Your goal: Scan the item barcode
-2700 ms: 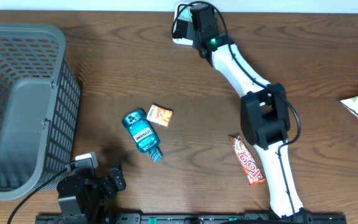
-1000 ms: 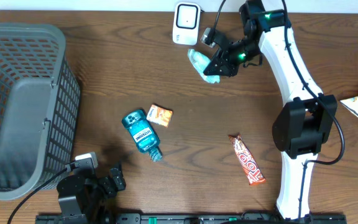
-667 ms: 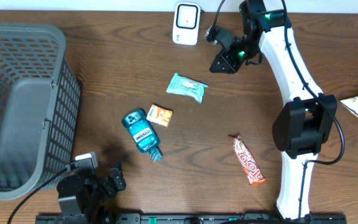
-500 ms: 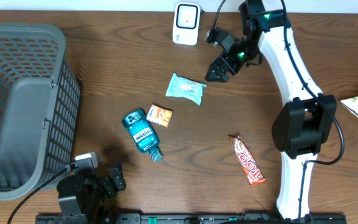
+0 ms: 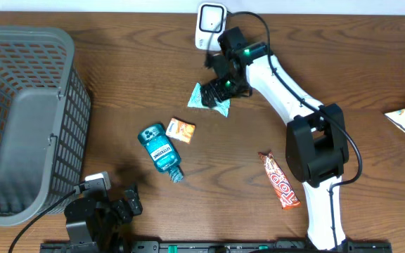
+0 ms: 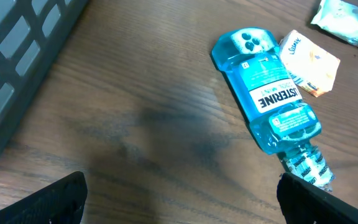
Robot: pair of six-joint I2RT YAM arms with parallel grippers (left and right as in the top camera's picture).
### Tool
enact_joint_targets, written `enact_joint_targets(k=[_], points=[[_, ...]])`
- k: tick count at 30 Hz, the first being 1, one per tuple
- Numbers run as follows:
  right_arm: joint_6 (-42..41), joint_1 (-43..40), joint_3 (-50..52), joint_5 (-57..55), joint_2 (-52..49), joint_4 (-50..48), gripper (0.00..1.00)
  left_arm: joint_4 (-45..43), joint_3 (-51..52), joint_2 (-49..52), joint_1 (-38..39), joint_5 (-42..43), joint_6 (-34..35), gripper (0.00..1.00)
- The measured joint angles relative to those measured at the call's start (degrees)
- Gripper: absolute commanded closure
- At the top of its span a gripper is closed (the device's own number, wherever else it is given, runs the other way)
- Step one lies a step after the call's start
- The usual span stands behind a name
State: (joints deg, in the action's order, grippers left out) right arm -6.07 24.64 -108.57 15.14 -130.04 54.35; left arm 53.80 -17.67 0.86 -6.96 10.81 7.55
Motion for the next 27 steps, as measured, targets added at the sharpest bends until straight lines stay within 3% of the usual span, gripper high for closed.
enact_joint_targets(k=[5,14,16,19,20,27], points=[[-19.34,-1.22,0.31,0.02,0.0,-2.32,0.01,0.0,0.0,0.0,0.0,0.0,0.0,0.02],[-31.23,-0.66,7.32,0.72,0.0,-6.19,0.03,0.0,0.0,0.0,0.0,0.0,0.0,0.02],[-32.54,-0.66,9.46,1.03,1.05,-10.69,0.32,0.0,0.0,0.0,-0.02,0.0,0.0,0.02],[-33.7,-0.7,12.66,1.55,1.29,-15.28,0.95,0.0,0.0,0.0,0.0,0.0,0.0,0.02],[-33.97,-0.79,13.57,1.55,1.62,-15.8,0.99,0.0,0.0,0.0,0.0,0.0,0.0,0.02],[-34.75,-1.01,15.41,1.4,2.58,-16.48,0.99,0.0,0.0,0.0,0.0,0.0,0.0,0.02]])
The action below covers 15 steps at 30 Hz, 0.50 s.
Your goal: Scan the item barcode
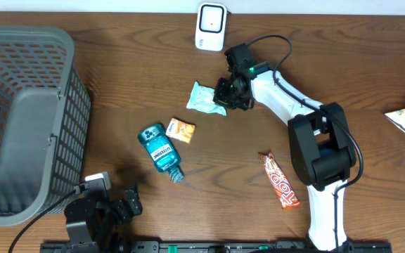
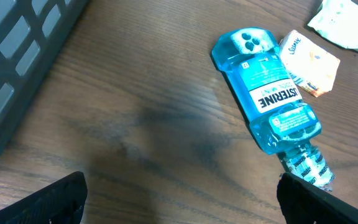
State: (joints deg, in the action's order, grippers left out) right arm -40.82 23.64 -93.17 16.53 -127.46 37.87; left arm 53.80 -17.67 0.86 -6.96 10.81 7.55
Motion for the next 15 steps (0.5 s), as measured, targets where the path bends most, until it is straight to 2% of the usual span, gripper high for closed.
enact_joint_targets(k=[5,9,15], points=[[0.7,-1.29,-0.02,2.05,0.39,1.11,0.99,0.0,0.0,0.0,0.0,0.0,0.0,0.02],[0.52,-5.53,0.61,7.93,1.55,1.09,0.98,0.0,0.0,0.0,0.0,0.0,0.0,0.02],[0.26,-12.28,0.72,18.91,3.85,-4.81,0.99,0.0,0.0,0.0,0.0,0.0,0.0,0.02]])
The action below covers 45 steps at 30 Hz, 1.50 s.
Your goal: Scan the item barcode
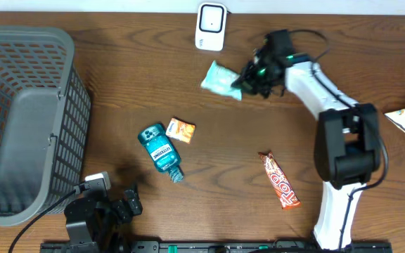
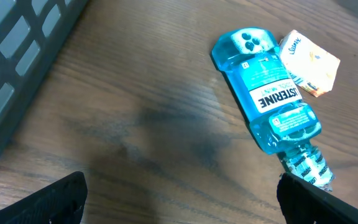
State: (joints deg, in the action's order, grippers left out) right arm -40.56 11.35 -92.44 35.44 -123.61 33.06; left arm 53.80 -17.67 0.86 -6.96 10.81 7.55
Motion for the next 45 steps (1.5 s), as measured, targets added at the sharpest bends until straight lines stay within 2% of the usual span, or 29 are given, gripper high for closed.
enact_joint_targets(k=[7,16,21,27,34,39,45], points=[[-3.82,-0.48,0.09,0.09,0.17,-18.62,0.99,0.0,0.0,0.0,0.0,0.0,0.0,0.02],[-6.6,3.91,0.07,-16.98,0.17,-29.4,0.99,0.0,0.0,0.0,0.0,0.0,0.0,0.02],[-6.64,7.5,-2.01,-27.63,0.17,-29.55,0.99,0.0,0.0,0.0,0.0,0.0,0.0,0.02],[-6.58,8.96,-11.08,-36.68,-1.2,-26.77,0.99,0.0,0.0,0.0,0.0,0.0,0.0,0.02],[-6.84,8.37,-22.88,-38.45,-10.19,-18.34,0.99,0.0,0.0,0.0,0.0,0.0,0.0,0.02],[-7.65,8.37,-24.06,-38.56,-14.82,-14.14,0.99,0.0,0.0,0.0,0.0,0.0,0.0,0.02],[-8.55,8.28,-24.61,-38.86,-15.54,-14.05,0.99,0.0,0.0,0.0,-0.02,0.0,0.0,0.02]])
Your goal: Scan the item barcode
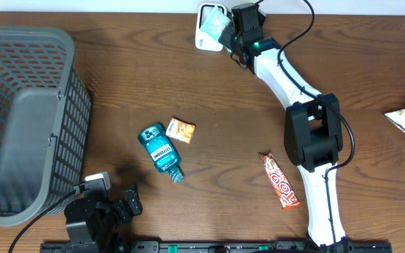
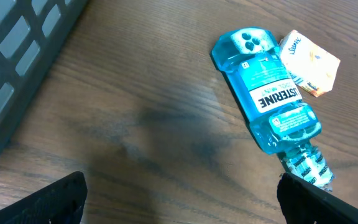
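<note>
The white barcode scanner (image 1: 204, 36) stands at the table's far edge. A pale teal packet (image 1: 215, 21) is held right over its face, with my right gripper (image 1: 229, 29) shut on it; the right arm reaches far back to the scanner. My left gripper (image 1: 127, 204) rests near the front left edge. In the left wrist view that gripper (image 2: 179, 208) is open, its dark fingertips (image 2: 55, 198) wide apart over bare wood with nothing between them.
A blue Listerine bottle (image 1: 159, 149) (image 2: 267, 102) lies on its side beside a small orange packet (image 1: 182, 130) (image 2: 309, 62). A grey mesh basket (image 1: 20, 119) fills the left. A candy bar (image 1: 280, 181) lies front right, a chips bag at the right edge.
My right gripper has carried the teal packet from right of the scanner, further out on the table, to directly over the scanner's face. The left arm has not moved.
My right gripper was down on the teal packet in the table's middle, below the scanner. Then it was at the packet's right edge. Then it held the packet to the right of the scanner, and now holds it over the scanner.
</note>
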Robot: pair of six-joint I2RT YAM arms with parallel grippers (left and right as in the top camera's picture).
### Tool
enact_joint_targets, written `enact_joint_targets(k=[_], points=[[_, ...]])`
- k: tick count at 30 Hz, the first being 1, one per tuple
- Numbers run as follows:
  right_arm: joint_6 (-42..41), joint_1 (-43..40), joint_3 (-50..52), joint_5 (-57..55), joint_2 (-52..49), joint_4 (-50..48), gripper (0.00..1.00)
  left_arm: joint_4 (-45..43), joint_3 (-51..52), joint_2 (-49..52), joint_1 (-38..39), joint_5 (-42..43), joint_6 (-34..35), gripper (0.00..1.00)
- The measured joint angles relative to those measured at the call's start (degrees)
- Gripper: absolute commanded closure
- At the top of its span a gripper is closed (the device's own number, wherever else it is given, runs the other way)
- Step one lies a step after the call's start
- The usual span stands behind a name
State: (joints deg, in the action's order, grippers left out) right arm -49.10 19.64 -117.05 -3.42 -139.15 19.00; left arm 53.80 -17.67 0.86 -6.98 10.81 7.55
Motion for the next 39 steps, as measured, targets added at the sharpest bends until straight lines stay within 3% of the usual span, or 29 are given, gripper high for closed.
enact_joint_targets(k=[18,33,39], points=[[-16.68,-1.46,-0.26,0.66,0.0,-4.09,0.98,0.0,0.0,0.0,0.02,0.0,0.0,0.02],[-15.85,-1.57,-1.31,6.27,0.0,-1.79,0.98,0.0,0.0,0.0,0.02,0.0,0.0,0.02],[-8.7,-1.46,-1.36,6.19,0.42,1.86,0.99,0.02,0.0,0.0,0.02,0.0,0.0,0.02]])
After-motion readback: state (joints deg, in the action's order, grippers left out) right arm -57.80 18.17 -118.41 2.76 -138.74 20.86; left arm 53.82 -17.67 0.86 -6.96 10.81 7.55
